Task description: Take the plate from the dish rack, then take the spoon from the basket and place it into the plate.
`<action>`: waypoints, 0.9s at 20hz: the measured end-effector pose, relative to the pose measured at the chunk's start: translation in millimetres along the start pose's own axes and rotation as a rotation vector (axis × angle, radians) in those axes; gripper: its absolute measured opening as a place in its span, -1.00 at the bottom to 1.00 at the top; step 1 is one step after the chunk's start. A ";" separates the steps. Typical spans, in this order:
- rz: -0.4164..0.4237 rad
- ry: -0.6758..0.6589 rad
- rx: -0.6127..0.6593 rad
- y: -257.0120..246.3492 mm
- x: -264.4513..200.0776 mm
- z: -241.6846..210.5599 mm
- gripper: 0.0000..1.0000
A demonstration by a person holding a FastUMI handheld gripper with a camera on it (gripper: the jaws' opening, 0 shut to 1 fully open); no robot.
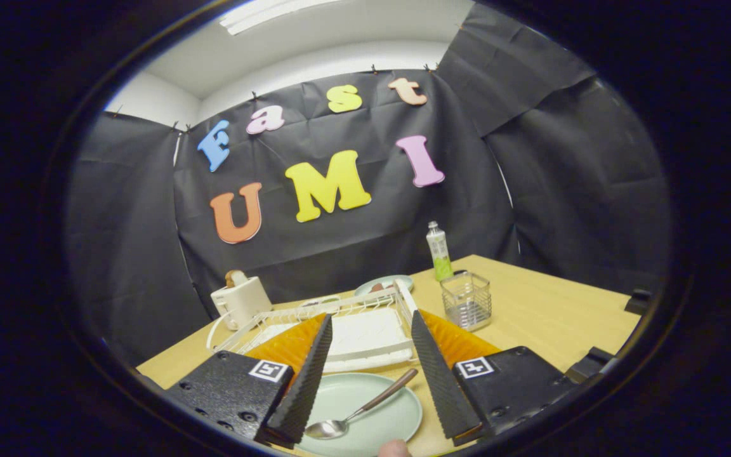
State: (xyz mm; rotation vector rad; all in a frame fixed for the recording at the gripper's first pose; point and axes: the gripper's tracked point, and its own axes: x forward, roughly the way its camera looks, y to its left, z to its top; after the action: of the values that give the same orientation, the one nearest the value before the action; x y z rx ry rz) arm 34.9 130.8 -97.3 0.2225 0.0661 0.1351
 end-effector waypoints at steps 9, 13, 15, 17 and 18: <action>0.062 0.017 -0.176 19.9 -31.6 11.3 1.00; 0.065 -0.022 -0.203 19.9 -41.2 21.7 1.00; 0.075 -0.028 -0.197 21.6 -48.6 20.6 1.00; 0.090 -0.016 -0.200 22.2 -51.9 14.2 1.00; 0.093 -0.013 -0.205 21.7 -52.7 11.8 1.00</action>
State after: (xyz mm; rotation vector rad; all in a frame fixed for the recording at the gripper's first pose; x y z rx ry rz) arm -19.0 141.8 -78.2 0.0214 0.0290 0.2314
